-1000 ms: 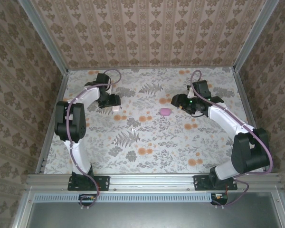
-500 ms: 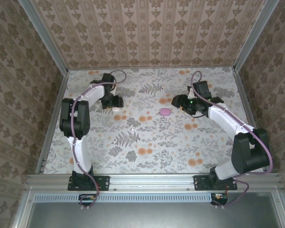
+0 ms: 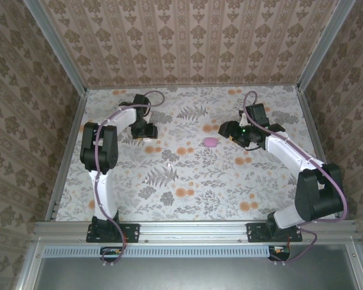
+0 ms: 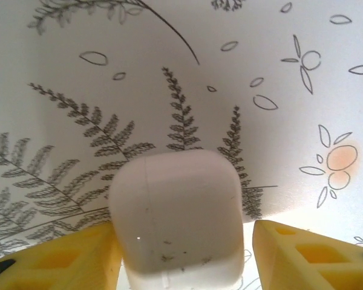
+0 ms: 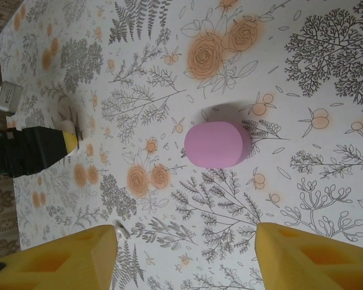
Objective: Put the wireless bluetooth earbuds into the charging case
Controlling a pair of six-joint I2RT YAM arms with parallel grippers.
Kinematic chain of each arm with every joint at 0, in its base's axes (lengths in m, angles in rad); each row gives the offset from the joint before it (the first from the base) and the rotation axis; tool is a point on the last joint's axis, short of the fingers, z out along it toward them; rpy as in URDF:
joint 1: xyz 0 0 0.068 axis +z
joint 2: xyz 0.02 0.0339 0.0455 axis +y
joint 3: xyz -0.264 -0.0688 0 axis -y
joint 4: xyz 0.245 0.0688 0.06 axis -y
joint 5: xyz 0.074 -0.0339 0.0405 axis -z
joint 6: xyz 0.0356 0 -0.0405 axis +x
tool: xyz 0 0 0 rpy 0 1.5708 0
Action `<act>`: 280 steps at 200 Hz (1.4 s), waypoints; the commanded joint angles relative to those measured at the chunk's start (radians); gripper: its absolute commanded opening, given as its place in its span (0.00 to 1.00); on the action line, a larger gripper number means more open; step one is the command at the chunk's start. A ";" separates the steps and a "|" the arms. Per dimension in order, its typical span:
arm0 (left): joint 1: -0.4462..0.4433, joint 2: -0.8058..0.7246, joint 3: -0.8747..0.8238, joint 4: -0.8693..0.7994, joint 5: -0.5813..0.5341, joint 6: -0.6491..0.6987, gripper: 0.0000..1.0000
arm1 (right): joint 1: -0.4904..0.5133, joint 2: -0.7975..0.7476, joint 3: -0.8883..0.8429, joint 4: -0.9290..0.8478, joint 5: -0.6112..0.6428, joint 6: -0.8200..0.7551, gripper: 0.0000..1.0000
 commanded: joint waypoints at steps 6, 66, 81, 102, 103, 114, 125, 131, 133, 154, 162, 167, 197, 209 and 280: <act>-0.024 0.018 0.020 -0.036 0.001 0.080 0.55 | -0.006 -0.038 -0.024 -0.017 -0.022 0.011 0.64; -0.110 -0.004 -0.001 -0.017 0.031 0.237 0.51 | -0.022 -0.048 -0.061 0.012 -0.047 0.030 0.64; -0.141 -0.016 -0.009 -0.006 0.050 0.281 0.51 | -0.028 -0.056 -0.076 0.020 -0.050 0.035 0.64; -0.198 -0.048 -0.025 0.035 0.099 0.325 0.51 | -0.042 -0.067 -0.106 0.042 -0.064 0.054 0.64; -0.200 -0.050 -0.027 0.040 0.102 0.328 0.51 | -0.043 -0.069 -0.107 0.044 -0.065 0.056 0.64; -0.222 -0.077 -0.050 0.086 0.147 0.347 0.51 | -0.055 -0.073 -0.125 0.059 -0.080 0.071 0.64; -0.247 -0.109 -0.088 0.149 0.188 0.369 0.51 | -0.066 -0.073 -0.144 0.075 -0.093 0.082 0.64; -0.261 -0.128 -0.109 0.181 0.204 0.388 0.51 | -0.071 -0.073 -0.155 0.088 -0.101 0.089 0.64; -0.265 -0.134 -0.115 0.193 0.211 0.394 0.51 | -0.073 -0.073 -0.159 0.092 -0.104 0.089 0.63; -0.311 -0.195 -0.190 0.295 0.256 0.483 0.51 | -0.087 -0.114 -0.198 0.136 -0.129 0.106 0.63; -0.326 -0.214 -0.216 0.324 0.273 0.522 0.51 | -0.091 -0.119 -0.208 0.148 -0.138 0.108 0.63; -0.334 -0.224 -0.230 0.341 0.286 0.548 0.51 | -0.094 -0.120 -0.213 0.153 -0.144 0.110 0.63; -0.380 -0.272 -0.301 0.399 0.353 0.705 0.51 | -0.099 -0.118 -0.242 0.191 -0.186 0.106 0.62; -0.400 -0.289 -0.322 0.411 0.361 0.760 0.51 | -0.099 -0.116 -0.252 0.214 -0.205 0.105 0.62; -0.447 -0.386 -0.384 0.420 0.476 0.955 0.52 | -0.083 -0.031 -0.265 0.392 -0.423 0.076 0.55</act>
